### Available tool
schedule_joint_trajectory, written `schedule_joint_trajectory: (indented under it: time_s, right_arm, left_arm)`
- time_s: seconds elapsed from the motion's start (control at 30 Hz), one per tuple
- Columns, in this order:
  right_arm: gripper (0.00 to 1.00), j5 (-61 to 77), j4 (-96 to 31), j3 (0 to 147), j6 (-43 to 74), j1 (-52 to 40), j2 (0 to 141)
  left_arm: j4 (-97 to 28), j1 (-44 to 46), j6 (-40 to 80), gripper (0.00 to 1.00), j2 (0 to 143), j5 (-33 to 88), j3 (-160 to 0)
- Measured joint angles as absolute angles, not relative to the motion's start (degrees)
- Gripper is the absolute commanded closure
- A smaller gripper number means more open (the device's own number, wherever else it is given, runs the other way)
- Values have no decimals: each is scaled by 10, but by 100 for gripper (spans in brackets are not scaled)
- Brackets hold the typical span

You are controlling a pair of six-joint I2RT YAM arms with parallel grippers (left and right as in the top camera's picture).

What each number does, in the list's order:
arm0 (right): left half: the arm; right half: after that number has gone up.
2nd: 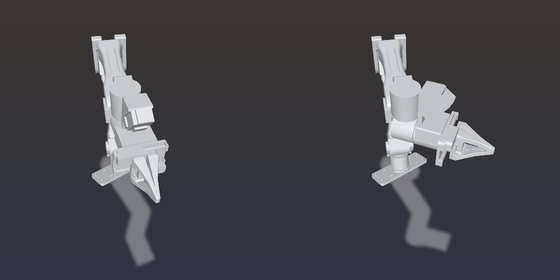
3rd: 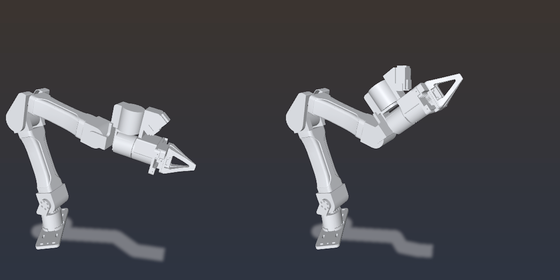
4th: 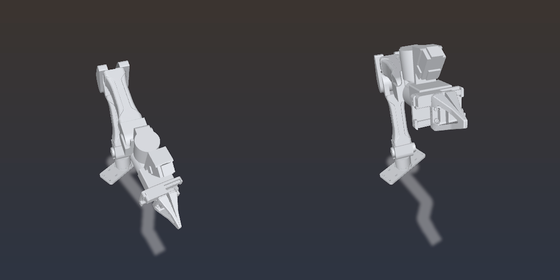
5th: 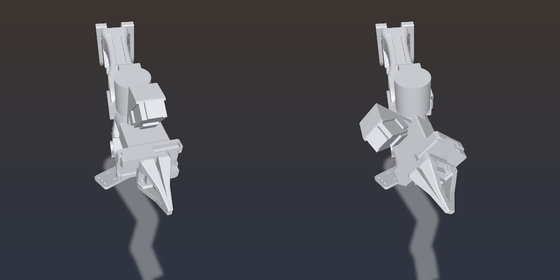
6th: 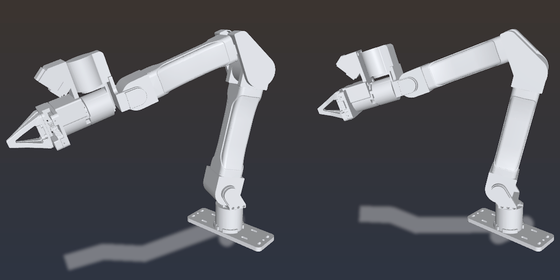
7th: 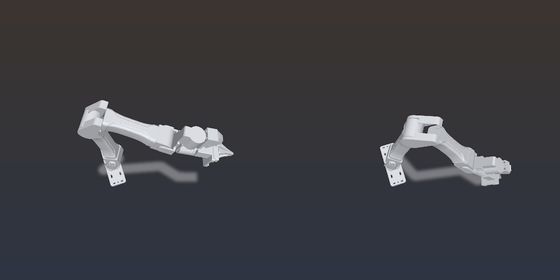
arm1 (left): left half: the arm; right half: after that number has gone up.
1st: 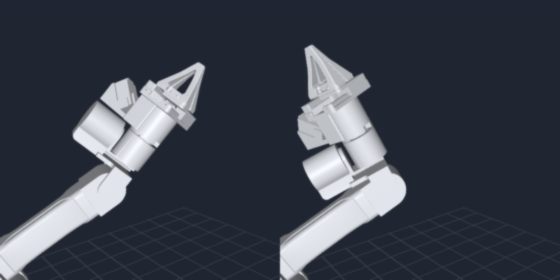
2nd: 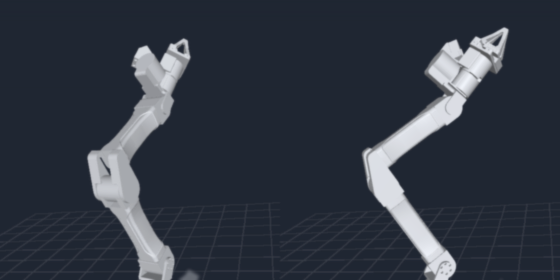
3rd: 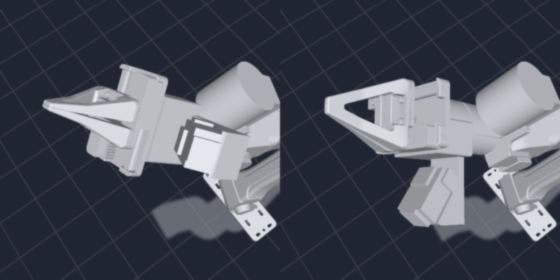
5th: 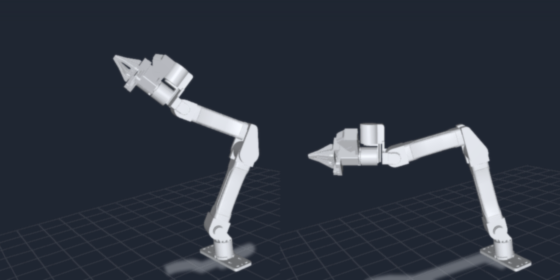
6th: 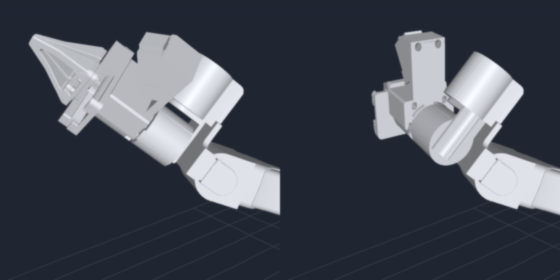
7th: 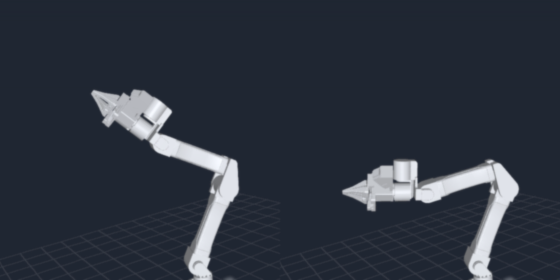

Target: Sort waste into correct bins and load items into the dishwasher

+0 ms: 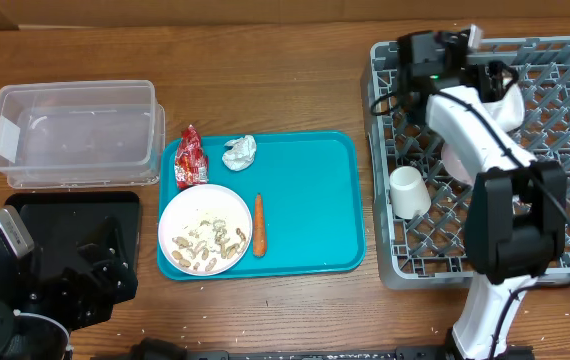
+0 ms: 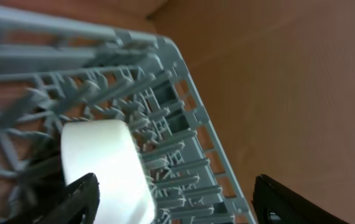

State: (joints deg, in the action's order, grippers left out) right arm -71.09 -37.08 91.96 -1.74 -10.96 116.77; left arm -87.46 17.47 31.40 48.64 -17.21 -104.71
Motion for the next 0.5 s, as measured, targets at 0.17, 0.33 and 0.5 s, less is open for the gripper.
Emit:
schedule_joint_trajectory:
  time_s: [0.17,0.33,0.5]
  right_arm:
    - [9,-665,-431,920,1,-168,1053]
    - [14,-500,-555,921,79,-230,882]
    - [14,-224,-643,922,154,-229,778]
  left_arm:
    - [-875,175,314,0,486,-172,-1047]
    - [-875,175,314,0,486,-172,-1047]
    - [-875,175,314,0,486,-172,-1047]
